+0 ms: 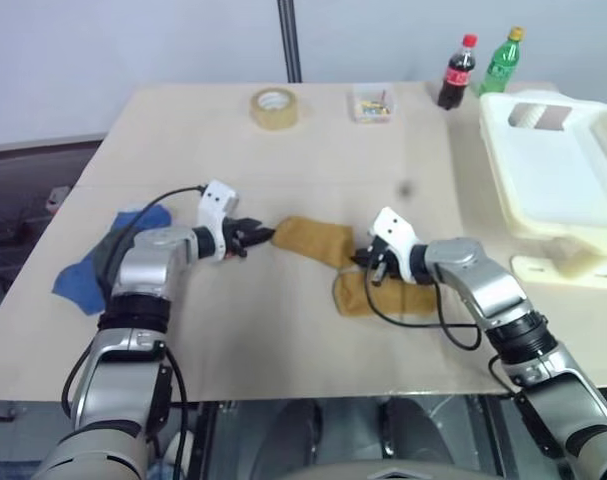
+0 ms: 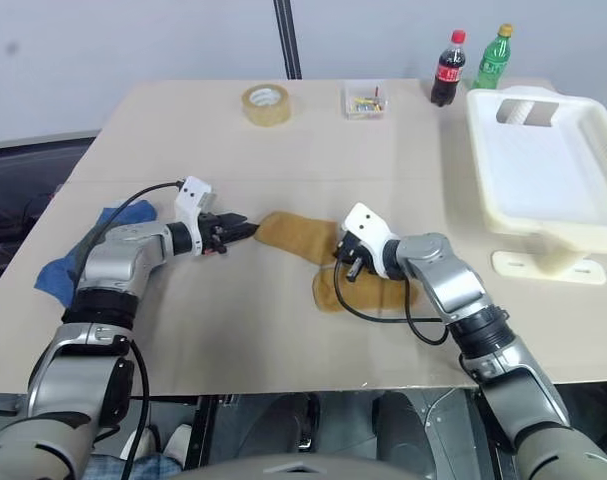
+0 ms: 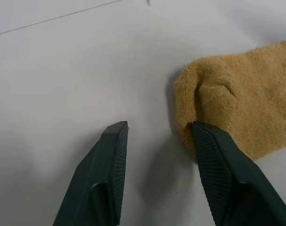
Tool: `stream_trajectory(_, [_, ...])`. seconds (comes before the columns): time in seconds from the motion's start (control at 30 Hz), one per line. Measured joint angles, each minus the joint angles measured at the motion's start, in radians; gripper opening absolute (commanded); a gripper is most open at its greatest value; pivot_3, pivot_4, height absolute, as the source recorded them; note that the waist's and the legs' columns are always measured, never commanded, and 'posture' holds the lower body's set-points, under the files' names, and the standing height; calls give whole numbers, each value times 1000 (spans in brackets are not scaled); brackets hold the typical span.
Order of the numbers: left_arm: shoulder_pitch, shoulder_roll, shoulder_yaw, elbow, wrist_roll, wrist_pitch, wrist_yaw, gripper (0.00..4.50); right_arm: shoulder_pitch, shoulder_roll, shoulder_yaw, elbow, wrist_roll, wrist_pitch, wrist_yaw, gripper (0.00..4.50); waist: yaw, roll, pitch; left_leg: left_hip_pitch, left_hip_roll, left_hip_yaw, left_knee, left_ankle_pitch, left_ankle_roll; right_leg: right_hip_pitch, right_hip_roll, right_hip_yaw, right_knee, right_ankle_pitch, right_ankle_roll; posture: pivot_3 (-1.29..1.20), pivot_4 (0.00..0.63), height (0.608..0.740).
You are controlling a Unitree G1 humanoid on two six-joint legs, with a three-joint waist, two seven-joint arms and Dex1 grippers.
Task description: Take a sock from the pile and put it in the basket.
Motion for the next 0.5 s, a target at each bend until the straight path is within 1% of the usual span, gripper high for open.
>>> stream_trajectory(0.07, [1, 0, -3, 0, 9, -4, -2, 976, 0, 2, 0, 0, -1, 0, -1, 0, 0, 0, 0, 0, 0, 0, 0, 0, 0, 0, 0, 0, 0, 0, 0, 0, 150, 738])
stream_trajectory(0.13, [4, 0, -7, -2, 10, -5, -6, 51, 0, 5, 0, 0, -1, 0, -2, 0, 0, 0, 0, 0, 0, 0, 0, 0, 0, 1, 0, 0, 0, 0, 0, 0, 150, 738])
stream_trajectory(0.27, [11, -7, -9, -6, 12, -11, -15, 51, 0, 8, 2, 0, -1, -1, -2, 0, 0, 0, -1, 3, 0, -1, 0, 0, 0, 4, 0, -1, -1, 0, 0, 0, 150, 738])
stream_trajectory(0.4, [13, -11, -16, -5, 20, -16, -14, 51, 0, 10, 2, 1, -1, -4, -2, 0, 0, 0, -1, 13, 0, -1, -3, -1, 2, 14, 0, -1, -5, 0, 0, 0, 150, 738])
stream_trajectory(0.5, [21, -20, -12, -9, 24, -43, -2, 51, 0, 11, 2, 1, -1, -6, -2, 0, 1, 0, -1, 13, 0, -1, -3, -1, 2, 14, 0, -1, -5, 0, 0, 0, 150, 738])
